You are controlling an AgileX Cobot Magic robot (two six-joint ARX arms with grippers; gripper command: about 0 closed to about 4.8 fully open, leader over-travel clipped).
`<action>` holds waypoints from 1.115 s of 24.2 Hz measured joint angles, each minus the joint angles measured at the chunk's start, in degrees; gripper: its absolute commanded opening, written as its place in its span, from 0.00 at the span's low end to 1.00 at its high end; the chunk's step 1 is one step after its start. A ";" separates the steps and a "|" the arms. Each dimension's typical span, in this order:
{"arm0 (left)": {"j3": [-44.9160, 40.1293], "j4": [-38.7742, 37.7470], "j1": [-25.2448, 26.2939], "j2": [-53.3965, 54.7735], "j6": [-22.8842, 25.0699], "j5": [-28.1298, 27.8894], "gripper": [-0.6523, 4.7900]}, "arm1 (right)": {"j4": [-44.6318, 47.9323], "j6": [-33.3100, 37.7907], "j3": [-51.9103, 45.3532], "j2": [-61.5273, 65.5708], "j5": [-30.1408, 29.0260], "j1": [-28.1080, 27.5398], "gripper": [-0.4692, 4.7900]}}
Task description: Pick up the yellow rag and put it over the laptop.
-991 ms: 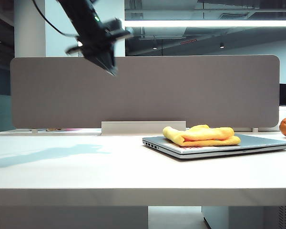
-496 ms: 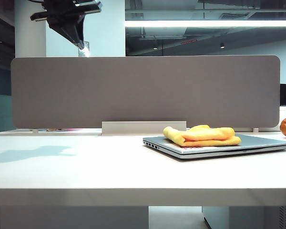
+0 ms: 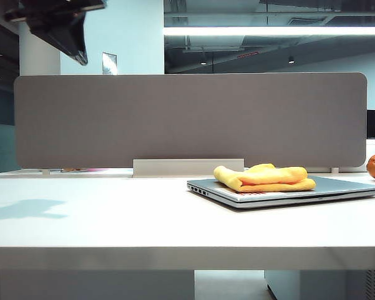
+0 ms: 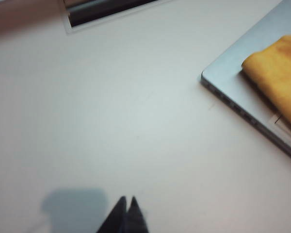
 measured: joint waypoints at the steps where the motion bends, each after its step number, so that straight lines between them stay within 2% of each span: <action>1: -3.23 2.62 0.00 -2.32 0.00 -0.02 0.11 | -0.02 0.00 0.00 0.00 0.00 0.02 0.09; 6: -19.45 10.88 0.00 -16.11 -1.01 -0.02 0.11 | -1.42 -0.02 0.00 0.00 0.00 0.07 0.09; 11: -31.47 15.37 -0.04 -27.43 -3.45 0.00 0.11 | -1.66 -0.02 0.00 0.00 0.00 0.07 0.09; 19: -47.17 18.16 -0.07 -42.86 -7.02 -0.02 0.11 | -1.66 -0.02 0.00 0.00 0.02 0.07 0.09; 21: -48.89 18.01 -0.11 -45.27 -7.85 0.11 0.11 | -1.66 -0.02 0.00 0.00 0.00 0.07 0.09; 24: -50.49 17.88 -0.07 -49.29 -12.13 0.17 0.11 | -1.66 -0.02 0.00 0.00 0.02 0.07 0.09; 25: -50.49 17.44 -0.09 -50.88 -15.10 0.28 0.11 | -1.66 -0.02 0.00 0.00 0.00 0.07 0.09; 27: -50.47 17.44 -0.07 -51.91 -16.65 0.26 0.11 | -1.66 -0.02 0.00 0.00 0.02 0.07 0.09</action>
